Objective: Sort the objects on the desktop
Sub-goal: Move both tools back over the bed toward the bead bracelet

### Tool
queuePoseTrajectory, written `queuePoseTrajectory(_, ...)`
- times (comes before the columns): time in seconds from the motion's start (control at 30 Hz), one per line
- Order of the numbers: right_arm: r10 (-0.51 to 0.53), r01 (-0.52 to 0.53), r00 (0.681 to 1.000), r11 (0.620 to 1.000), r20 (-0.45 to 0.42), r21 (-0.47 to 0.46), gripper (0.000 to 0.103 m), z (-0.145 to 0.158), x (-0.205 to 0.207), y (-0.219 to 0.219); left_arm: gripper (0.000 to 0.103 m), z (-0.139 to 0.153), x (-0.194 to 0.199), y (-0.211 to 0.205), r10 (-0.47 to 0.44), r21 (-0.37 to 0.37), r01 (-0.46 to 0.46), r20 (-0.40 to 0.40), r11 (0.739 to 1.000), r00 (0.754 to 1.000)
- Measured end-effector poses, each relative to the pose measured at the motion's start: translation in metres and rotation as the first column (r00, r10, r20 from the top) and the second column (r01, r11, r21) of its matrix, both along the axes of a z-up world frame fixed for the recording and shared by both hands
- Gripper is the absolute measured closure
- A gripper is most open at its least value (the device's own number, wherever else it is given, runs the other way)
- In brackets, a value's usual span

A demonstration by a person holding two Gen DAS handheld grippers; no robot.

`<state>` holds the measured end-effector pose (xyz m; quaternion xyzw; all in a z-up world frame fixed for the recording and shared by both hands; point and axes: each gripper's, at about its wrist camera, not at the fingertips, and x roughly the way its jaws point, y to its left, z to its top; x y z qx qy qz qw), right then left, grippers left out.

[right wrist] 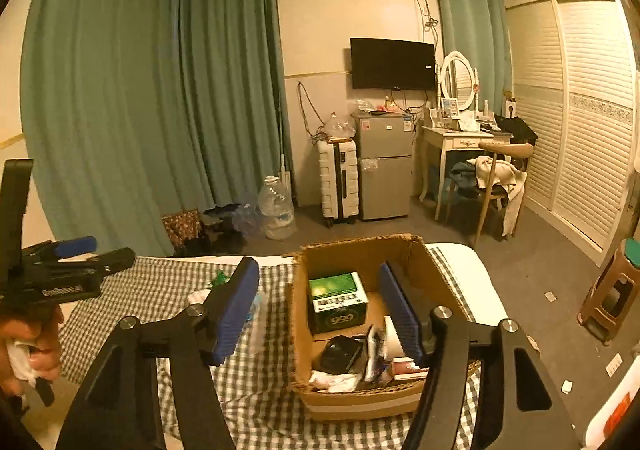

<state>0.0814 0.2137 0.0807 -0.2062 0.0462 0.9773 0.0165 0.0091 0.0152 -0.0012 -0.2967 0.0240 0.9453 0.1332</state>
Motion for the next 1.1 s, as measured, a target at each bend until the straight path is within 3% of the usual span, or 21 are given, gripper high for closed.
queuePoseTrajectory(0.13, 0.032, -0.032, 0.999, 0.999, -0.020, -0.002, 0.029, 0.013, 0.011, -0.025, 0.004, 0.008, 0.011, -0.037, 0.036, 0.014, -0.035, -0.010, 0.999, 0.999)
queuePoseTrajectory(0.43, 0.081, -0.078, 0.996, 0.996, -0.044, 0.052, 0.028, 0.022, 0.014, -0.084, 0.004, -0.003, 0.018, -0.100, 0.080, 0.040, -0.081, 0.022, 0.996, 0.997)
queuePoseTrajectory(0.87, 0.170, -0.171, 0.985, 0.983, 0.030, 0.071, 0.028, -0.005, -0.033, -0.124, 0.004, -0.041, -0.026, -0.143, 0.144, 0.092, -0.151, 0.073, 0.984, 0.987)
queuePoseTrajectory(1.0, 0.164, -0.162, 0.986, 0.984, -0.017, 0.068, 0.028, -0.016, -0.037, -0.124, 0.004, -0.064, -0.044, -0.144, 0.150, 0.073, -0.157, 0.085, 0.985, 0.985)
queuePoseTrajectory(1.1, 0.175, -0.176, 0.984, 0.984, 0.009, 0.040, 0.028, -0.032, -0.051, -0.123, 0.004, -0.086, -0.060, -0.145, 0.169, 0.069, -0.177, 0.115, 0.982, 0.979)
